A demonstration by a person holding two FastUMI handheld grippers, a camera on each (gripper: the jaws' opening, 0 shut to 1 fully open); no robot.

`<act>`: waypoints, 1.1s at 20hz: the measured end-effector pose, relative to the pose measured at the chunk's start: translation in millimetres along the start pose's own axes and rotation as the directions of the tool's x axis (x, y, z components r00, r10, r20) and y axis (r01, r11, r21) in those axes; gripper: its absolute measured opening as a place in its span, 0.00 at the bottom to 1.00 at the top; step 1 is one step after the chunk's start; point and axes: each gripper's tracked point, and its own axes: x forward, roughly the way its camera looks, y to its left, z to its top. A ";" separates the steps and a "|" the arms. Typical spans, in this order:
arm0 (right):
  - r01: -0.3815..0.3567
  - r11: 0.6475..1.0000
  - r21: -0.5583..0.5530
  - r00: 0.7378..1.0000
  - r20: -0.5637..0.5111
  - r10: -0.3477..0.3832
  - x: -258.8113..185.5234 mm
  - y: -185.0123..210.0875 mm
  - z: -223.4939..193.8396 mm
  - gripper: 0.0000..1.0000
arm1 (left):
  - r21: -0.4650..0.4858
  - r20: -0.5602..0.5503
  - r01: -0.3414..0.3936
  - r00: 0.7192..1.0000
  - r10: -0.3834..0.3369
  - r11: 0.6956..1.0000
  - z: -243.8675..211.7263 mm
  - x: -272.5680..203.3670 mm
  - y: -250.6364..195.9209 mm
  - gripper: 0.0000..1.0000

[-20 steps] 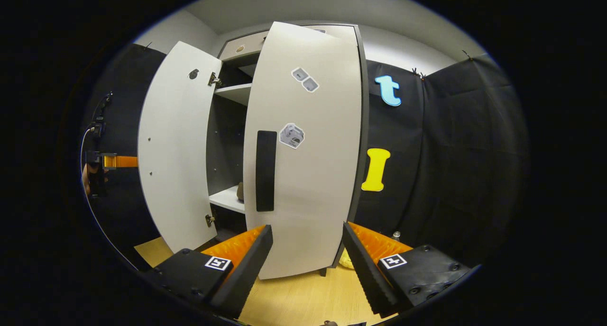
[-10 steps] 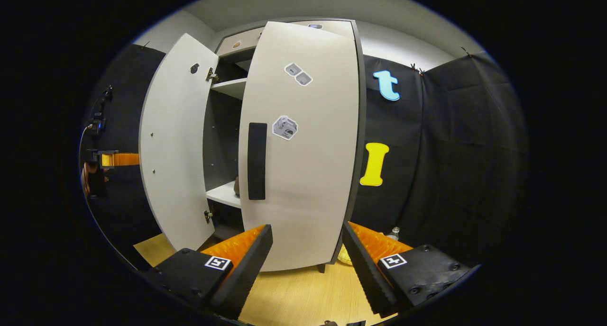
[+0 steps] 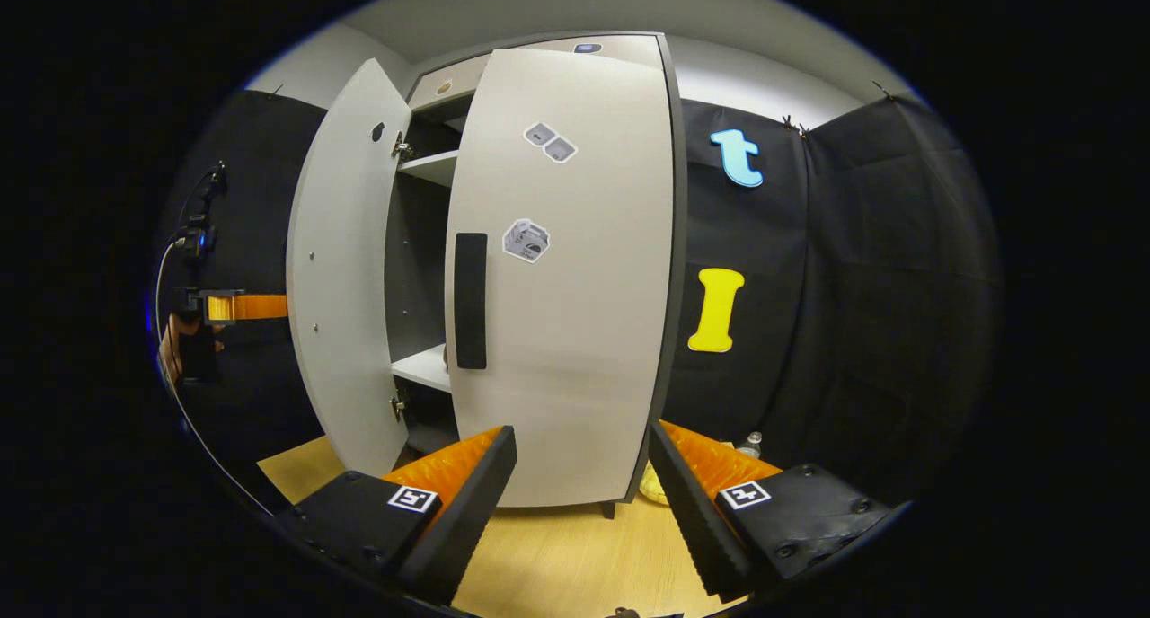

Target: Grab one shoe with the right hand and put it into the shoe cabinet, grab the other shoe with the left hand and put it into the shoe cabinet; then close the right door with the right hand and the left door with the left hand.

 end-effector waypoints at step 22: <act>-0.069 0.997 0.014 0.997 0.035 0.069 -2.7 4.6 7.2 0.98 | -0.001 0.004 -0.029 1.000 0.029 1.000 -11.5 -11.9 -22.0 0.94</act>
